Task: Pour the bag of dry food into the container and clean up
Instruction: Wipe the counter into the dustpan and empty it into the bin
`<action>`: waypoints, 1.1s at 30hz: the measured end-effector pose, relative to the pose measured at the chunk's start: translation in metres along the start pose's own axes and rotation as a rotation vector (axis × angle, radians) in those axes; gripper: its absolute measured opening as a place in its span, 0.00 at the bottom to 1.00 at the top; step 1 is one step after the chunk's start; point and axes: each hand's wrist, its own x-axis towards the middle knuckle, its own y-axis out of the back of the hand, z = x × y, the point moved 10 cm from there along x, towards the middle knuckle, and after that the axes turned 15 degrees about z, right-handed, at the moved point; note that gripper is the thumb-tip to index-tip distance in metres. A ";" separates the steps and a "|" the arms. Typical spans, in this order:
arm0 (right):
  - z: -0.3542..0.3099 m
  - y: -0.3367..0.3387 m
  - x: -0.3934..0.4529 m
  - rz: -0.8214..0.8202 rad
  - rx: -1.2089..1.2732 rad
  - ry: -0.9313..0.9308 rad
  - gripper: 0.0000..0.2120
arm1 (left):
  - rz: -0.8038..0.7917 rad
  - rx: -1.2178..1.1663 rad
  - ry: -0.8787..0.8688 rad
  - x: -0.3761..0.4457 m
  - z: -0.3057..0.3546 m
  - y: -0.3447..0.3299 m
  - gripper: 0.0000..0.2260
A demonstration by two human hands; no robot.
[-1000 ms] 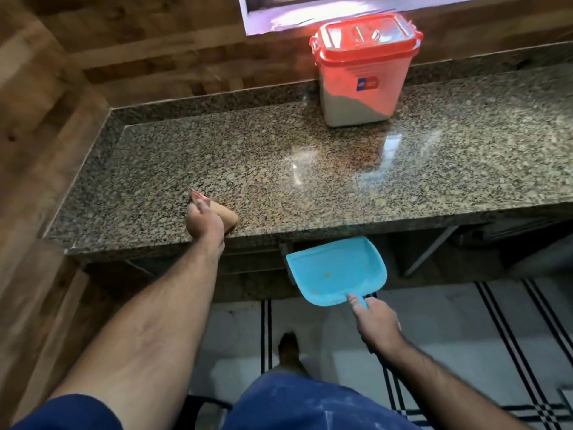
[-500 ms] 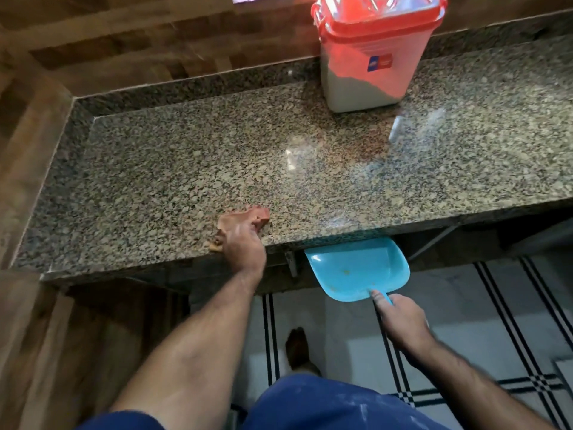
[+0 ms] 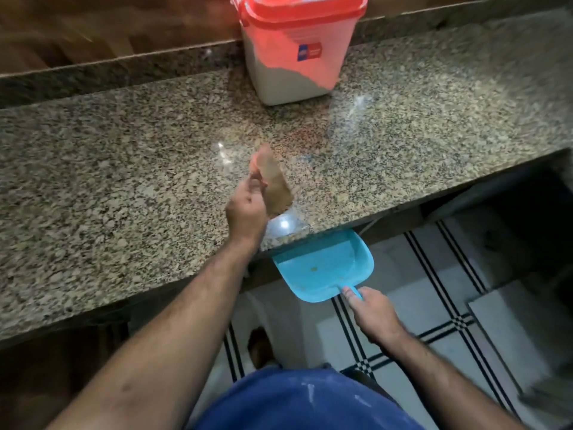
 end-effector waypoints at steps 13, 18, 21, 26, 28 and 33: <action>0.004 0.021 0.029 -0.115 0.084 0.037 0.25 | -0.290 0.315 -0.125 -0.088 0.023 -0.099 0.08; 0.020 0.035 0.042 -0.126 0.072 0.049 0.25 | -0.094 0.199 -0.044 -0.046 0.029 -0.025 0.14; 0.026 0.038 0.046 -0.137 0.074 0.069 0.25 | 0.216 0.297 -0.100 -0.036 0.011 0.050 0.16; 0.021 0.034 0.043 -0.169 0.041 0.146 0.24 | 0.313 0.427 -0.051 -0.081 -0.028 0.032 0.12; 0.017 0.032 0.040 -0.180 0.026 0.175 0.23 | 0.094 0.439 -0.232 -0.103 -0.013 -0.032 0.13; 0.020 0.032 0.039 -0.163 0.087 0.151 0.24 | -0.231 0.288 -0.121 -0.097 0.046 -0.116 0.09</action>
